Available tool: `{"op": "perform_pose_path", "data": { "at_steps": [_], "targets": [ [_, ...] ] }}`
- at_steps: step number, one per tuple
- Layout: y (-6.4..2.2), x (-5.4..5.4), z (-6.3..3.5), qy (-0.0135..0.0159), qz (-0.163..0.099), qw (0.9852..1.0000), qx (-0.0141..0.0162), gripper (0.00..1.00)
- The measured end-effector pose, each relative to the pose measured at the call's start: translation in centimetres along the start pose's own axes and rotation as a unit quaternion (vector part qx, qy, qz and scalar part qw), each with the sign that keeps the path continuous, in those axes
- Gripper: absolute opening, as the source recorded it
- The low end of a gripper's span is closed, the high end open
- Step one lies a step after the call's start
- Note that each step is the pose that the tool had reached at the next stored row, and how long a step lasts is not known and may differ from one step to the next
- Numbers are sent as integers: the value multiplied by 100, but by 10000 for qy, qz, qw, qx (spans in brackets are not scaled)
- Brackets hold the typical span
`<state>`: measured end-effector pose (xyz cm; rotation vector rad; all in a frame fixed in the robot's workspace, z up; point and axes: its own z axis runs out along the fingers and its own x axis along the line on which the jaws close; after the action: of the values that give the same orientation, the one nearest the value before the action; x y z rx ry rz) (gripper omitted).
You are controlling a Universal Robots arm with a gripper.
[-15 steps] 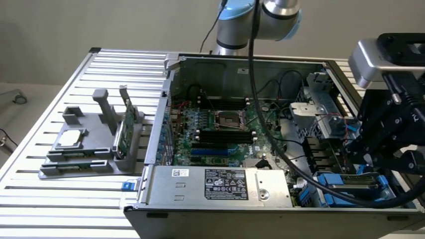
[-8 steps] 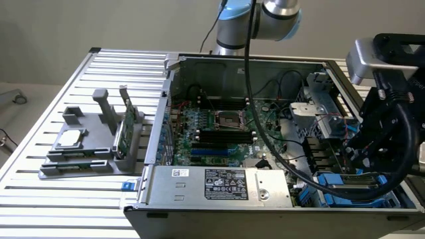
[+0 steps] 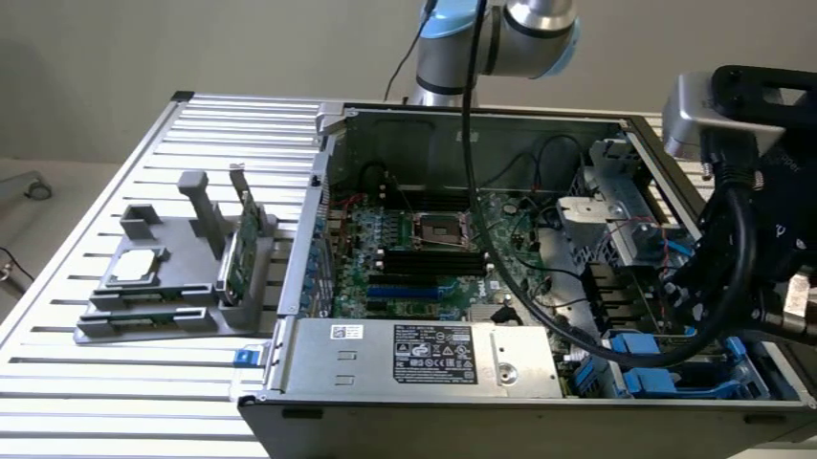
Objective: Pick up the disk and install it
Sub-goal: 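Insert the first disk wire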
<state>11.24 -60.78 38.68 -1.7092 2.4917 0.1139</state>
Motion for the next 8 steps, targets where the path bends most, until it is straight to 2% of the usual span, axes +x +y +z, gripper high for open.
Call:
{"op": "perform_pose_path", "data": {
  "at_steps": [4, 8],
  "targets": [
    [0, 4, 29, -4, 359, 9993, 48, 40],
    [0, 8, 59, -7, 720, 9974, 98, 40]
  ]
}}
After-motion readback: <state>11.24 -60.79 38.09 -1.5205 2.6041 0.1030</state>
